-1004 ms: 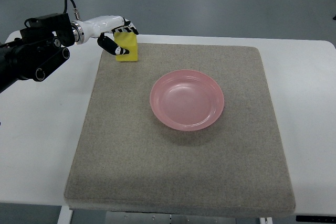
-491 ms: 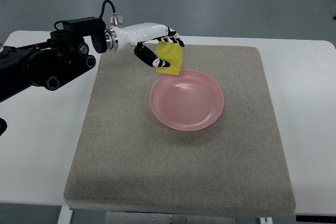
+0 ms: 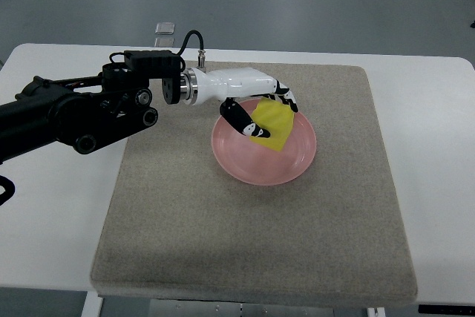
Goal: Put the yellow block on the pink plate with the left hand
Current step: 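Lower the cube into the pink plate and open the left hand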
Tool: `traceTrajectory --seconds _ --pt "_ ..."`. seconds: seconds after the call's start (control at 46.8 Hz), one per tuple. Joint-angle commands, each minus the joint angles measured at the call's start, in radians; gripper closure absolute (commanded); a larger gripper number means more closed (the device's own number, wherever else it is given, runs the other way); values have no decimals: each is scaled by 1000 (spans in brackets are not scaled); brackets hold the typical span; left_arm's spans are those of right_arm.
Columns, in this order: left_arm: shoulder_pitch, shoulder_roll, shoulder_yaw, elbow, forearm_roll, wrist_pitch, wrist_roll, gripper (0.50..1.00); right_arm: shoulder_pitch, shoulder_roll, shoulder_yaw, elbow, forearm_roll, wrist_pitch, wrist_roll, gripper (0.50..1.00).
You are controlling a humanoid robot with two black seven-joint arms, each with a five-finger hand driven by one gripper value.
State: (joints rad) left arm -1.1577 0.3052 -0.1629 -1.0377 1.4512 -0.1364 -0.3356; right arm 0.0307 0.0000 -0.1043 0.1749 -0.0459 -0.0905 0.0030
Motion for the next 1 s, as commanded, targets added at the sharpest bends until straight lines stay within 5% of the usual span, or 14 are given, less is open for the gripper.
traceTrajectory --seconds 0.0,0.384,0.641,0.854,0.983 --pt "1 -1 13 -1 11 0 0 842 0 0 0 0 0 0 0 576" --pt "9 -15 11 24 12 12 1 842 0 0 0 0 0 0 0 576" --pt "30 -17 11 41 14 15 0 797 0 0 0 0 0 0 0 576" --pt "30 -17 13 42 14 15 0 724 0 0 0 0 0 0 0 576" --pt "32 -17 11 42 11 18 -10 615 0 0 0 0 0 0 0 576"
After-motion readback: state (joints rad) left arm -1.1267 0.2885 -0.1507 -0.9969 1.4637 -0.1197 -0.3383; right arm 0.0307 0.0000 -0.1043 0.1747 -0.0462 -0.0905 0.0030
